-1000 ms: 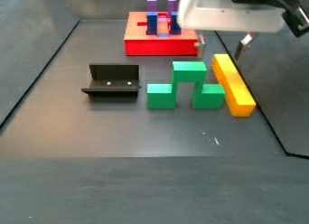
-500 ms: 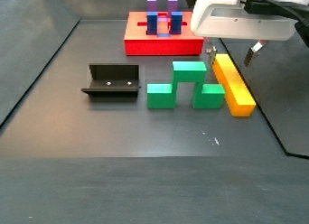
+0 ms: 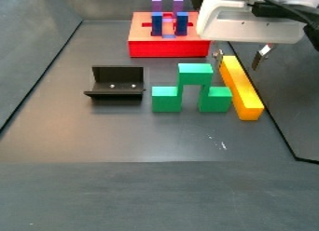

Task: Pick up the yellow object. Move up. Move to above the board. Insert the yellow object.
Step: Pick up the yellow object.

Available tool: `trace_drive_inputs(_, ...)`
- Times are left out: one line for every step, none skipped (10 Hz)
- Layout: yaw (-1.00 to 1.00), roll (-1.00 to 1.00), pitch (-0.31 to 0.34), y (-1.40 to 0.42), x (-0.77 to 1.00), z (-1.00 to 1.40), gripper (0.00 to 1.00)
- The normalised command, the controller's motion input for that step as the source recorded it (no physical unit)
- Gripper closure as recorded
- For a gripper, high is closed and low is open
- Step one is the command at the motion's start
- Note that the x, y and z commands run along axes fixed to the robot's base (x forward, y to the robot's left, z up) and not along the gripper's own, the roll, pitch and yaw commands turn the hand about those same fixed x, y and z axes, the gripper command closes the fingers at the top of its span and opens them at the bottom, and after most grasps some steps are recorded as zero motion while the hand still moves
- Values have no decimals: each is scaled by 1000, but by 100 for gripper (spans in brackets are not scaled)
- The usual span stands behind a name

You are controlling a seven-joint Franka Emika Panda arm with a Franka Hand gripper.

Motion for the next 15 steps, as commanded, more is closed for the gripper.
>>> trace_drive_inputs(0, 249, -107, 51, 63, -289, 0)
trace_drive_inputs(0, 249, -106, 40, 9, -297, 0)
trace_drive_inputs(0, 299, -56, 86, 0, -226, 0)
trace_drive_inputs(0, 236, -34, 6, -80, -211, 0)
trace_drive_inputs(0, 147, -34, 0, -80, -120, 0)
trace_drive_inputs(0, 123, -50, 0, -103, -143, 0)
trace_drive_inputs(0, 206, -74, 0, -57, -303, 0)
trace_drive_inputs(0, 236, -93, 0, 0, -371, 0)
trace_drive_inputs(0, 209, -97, 0, 0, -317, 0)
trace_drive_inputs(14, 149, -100, 0, 0, -197, 0)
trace_drive_inputs(51, 100, -83, 37, 0, -149, 0)
trace_drive_inputs(80, 167, -77, 100, 0, -229, 0)
trace_drive_inputs(83, 154, -77, 103, 0, -211, 0)
trace_drive_inputs(31, 76, -61, 0, 0, -91, 0)
trace_drive_inputs(0, 0, -41, 0, 0, 0, 0)
